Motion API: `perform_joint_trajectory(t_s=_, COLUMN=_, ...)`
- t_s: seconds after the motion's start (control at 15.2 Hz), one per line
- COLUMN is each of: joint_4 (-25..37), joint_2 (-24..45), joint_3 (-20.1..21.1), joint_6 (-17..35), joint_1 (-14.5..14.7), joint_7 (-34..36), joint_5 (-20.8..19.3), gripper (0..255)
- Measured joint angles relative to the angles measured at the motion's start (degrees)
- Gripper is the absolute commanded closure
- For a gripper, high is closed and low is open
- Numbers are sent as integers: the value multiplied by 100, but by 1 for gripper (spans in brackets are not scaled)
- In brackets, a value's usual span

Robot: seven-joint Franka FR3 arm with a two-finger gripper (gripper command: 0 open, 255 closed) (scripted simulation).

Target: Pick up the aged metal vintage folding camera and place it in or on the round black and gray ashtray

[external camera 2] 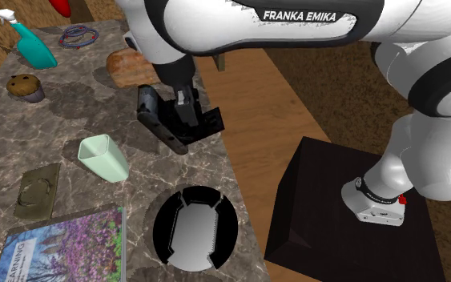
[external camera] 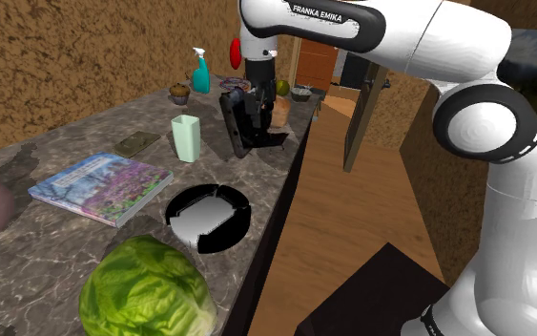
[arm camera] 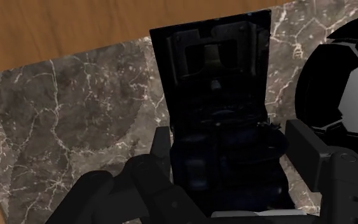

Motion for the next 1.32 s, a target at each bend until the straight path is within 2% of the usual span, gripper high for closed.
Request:
perform_joint_trajectory(t_s=0.13, joint_4=348, joint_2=117, joint_3=1, joint_6=-231, joint_1=37, joint_7=-2, joint_5=-21, gripper=255)
perform_joint_trajectory(t_s=0.26, joint_4=335, joint_2=70, joint_3=49, joint_6=-278, joint_1=151, joint_7=156, joint_5=-14, gripper=255)
perform_joint_trajectory(t_s=0.66, joint_4=-268, joint_2=-326, joint_3=272, joint_6=-119, joint_1=582, joint_7=854, joint_5=68, gripper=255)
perform_joint_trajectory(t_s=0.86, joint_4=-10, joint_2=-186, joint_3=403, joint_6=-266, joint_1=898, joint_7=1269, joint_5=52, gripper=255)
perform_joint_trajectory(t_s=1.12, joint_4=-69, joint_2=-218, joint_3=546, joint_6=-263, joint_1=1212, joint_7=1727, joint_5=71, gripper=255)
perform_joint_trajectory(t_s=1.25, joint_4=220, joint_2=-44, joint_3=604, joint_6=-392, joint_1=1397, joint_7=1935, joint_5=33, gripper=255)
perform_joint_trajectory(t_s=1.32, joint_4=107, joint_2=-82, joint_3=624, joint_6=-321, joint_1=1431, joint_7=2003, joint_5=46, gripper=255)
